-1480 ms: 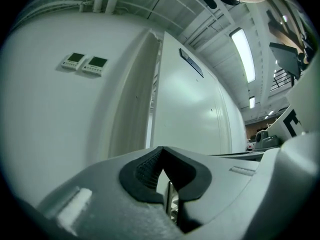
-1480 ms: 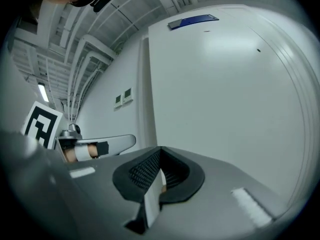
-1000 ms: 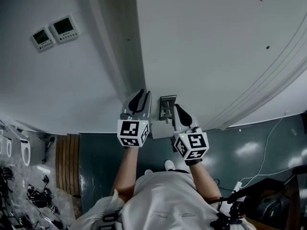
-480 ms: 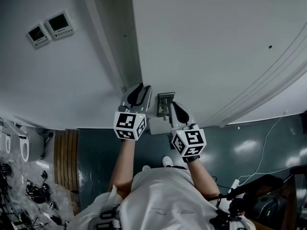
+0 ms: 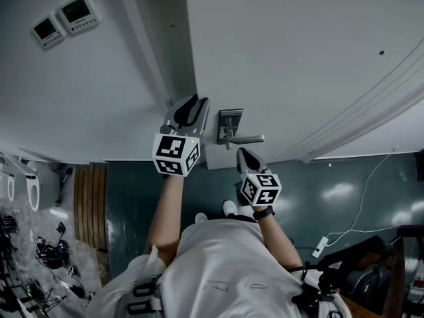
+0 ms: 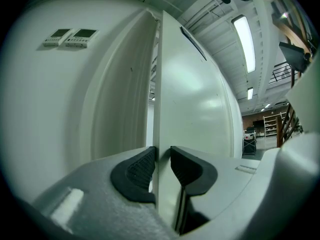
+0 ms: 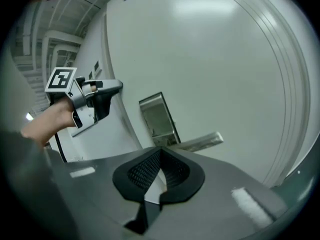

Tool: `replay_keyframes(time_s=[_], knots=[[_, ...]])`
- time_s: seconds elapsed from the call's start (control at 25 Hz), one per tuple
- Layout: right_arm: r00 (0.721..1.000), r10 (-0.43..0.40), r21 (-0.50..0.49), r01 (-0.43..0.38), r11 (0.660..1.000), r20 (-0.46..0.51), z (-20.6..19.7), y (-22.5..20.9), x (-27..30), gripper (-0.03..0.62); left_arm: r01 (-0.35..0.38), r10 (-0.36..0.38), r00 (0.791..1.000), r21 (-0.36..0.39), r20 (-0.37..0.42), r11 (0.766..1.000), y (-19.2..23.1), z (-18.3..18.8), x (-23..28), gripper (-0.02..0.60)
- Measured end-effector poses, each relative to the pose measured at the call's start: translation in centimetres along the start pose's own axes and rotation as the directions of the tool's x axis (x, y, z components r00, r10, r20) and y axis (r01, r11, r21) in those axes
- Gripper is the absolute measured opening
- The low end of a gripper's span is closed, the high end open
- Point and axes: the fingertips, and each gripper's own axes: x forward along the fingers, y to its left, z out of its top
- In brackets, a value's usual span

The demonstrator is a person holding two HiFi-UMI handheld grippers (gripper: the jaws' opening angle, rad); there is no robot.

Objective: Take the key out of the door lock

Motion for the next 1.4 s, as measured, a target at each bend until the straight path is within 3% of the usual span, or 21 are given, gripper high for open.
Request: replay_keyframes(time_s=[0.16,0.28,0.48,0.72,0.76,0.8,0.84,1.16,1.24,1.4], knots=[[0.998,0.044,0.128,-0.039,0.991,-0.035,-3.0,-1.6,0.3,0.003,-0.003,0.003,1.000,0.007,-0.003,1.000,0.1,0.1,-0.1,0.104],[0.996,0.086,0.294,-0.079,0.953,-0.012,-4.5,-2.8,0.5,0.003,-0.006,0.006,1.000,0.010,-0.004,1.000,0.1,0.1,-0.1,0.104],[0.991,0.131,0.524,-0.112,0.844,0.002,-6.9,-4.7,1.3,0.003,-0.007,0.007,1.000,0.010,-0.008,1.000,0.1,0.1,-0.1,0.104],[0.983,0.182,0.671,-0.153,0.726,0.028,-9.2,-5.4,3.0,0.005,-0.011,0.011,1.000,0.016,-0.014,1.000,0.0,0.1,-0.2,0.104],[0.978,0.206,0.694,-0.179,0.697,0.045,-9.3,-5.1,3.4,0.031,-0.011,0.012,1.000,0.016,-0.015,1.000,0.0,0.1,-0.2,0.104],[0.971,0.231,0.719,-0.208,0.663,0.068,-9.3,-4.8,3.8,0.119,-0.012,0.012,1.000,0.016,-0.016,1.000,0.0,0.1,-0.2,0.104],[0.964,0.249,0.744,-0.232,0.627,0.090,-9.3,-4.5,4.2,0.152,-0.013,0.014,1.000,0.015,-0.017,1.000,0.1,0.1,-0.2,0.104],[0.952,0.247,0.880,-0.267,0.392,0.179,-9.7,-4.6,7.4,0.149,-0.019,0.020,0.999,0.015,-0.026,1.000,0.1,-0.1,-0.2,0.103],[0.951,0.246,0.889,-0.273,0.369,0.190,-9.2,-4.3,8.0,0.131,-0.021,0.021,0.999,0.017,-0.029,1.000,0.0,0.0,-0.2,0.103],[0.953,0.245,0.895,-0.261,0.361,0.179,-8.9,-3.9,9.0,0.082,-0.022,0.022,0.999,0.015,-0.025,1.000,0.0,0.1,-0.2,0.103]])
